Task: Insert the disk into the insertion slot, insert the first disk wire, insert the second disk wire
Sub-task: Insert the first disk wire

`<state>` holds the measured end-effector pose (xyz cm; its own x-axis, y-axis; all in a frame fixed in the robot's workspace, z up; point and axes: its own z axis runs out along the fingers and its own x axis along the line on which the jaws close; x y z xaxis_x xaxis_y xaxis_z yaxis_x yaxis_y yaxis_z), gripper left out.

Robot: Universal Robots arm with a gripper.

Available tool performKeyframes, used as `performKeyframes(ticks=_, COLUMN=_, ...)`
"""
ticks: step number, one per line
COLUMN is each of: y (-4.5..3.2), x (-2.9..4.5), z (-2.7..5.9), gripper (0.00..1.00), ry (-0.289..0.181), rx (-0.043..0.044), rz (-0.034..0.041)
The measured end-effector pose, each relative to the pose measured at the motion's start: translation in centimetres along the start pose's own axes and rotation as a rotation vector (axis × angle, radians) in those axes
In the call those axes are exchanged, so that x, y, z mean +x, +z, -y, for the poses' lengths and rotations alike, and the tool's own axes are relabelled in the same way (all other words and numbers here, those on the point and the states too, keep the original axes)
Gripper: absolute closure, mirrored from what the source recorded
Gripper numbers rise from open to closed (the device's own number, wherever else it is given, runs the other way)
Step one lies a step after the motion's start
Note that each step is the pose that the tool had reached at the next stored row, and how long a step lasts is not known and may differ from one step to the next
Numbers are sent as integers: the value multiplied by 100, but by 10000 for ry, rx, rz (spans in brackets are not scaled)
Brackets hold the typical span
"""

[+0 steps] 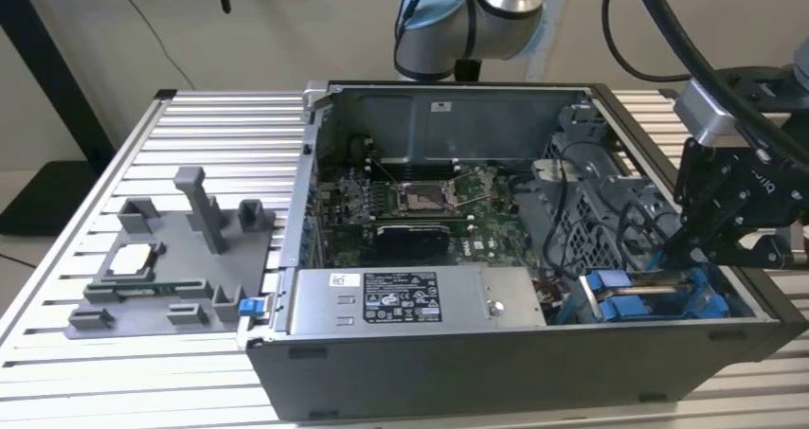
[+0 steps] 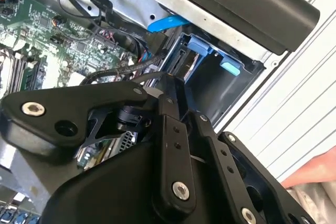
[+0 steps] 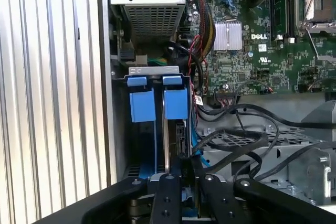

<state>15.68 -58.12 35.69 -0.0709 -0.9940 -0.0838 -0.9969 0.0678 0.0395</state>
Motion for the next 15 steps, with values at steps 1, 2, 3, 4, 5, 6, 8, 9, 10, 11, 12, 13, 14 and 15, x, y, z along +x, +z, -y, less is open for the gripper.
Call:
performKeyframes(ticks=1, y=5, x=0, z=0, gripper=100, ry=0, rx=1, rz=2)
performKeyframes(ticks=2, y=10, x=1, z=1, gripper=100, ry=-3, rx=2, rz=7)
performKeyframes(ticks=3, y=16, x=1, z=1, gripper=100, ry=-8, rx=4, rz=14)
performKeyframes(ticks=4, y=19, x=2, z=1, gripper=100, ry=-16, rx=8, rz=23)
performKeyframes(ticks=5, y=23, x=3, z=1, gripper=100, ry=-25, rx=13, rz=34)
performKeyframes(ticks=6, y=28, x=3, z=2, gripper=100, ry=-34, rx=17, rz=46)
performKeyframes(ticks=8, y=37, x=3, z=10, gripper=100, ry=-44, rx=19, rz=62)
performKeyframes(ticks=9, y=42, x=3, z=17, gripper=100, ry=-45, rx=18, rz=68)
performKeyframes(ticks=10, y=46, x=2, z=26, gripper=100, ry=-45, rx=18, rz=68)
performKeyframes(ticks=11, y=51, x=2, z=37, gripper=100, ry=-44, rx=18, rz=68)
performKeyframes(ticks=12, y=58, x=2, z=50, gripper=100, ry=-45, rx=18, rz=68)
performKeyframes(ticks=13, y=65, x=1, z=59, gripper=100, ry=-45, rx=18, rz=70)
performKeyframes(ticks=14, y=72, x=2, z=65, gripper=100, ry=-45, rx=18, rz=71)
performKeyframes(ticks=15, y=79, x=2, z=69, gripper=100, ry=-45, rx=18, rz=70)
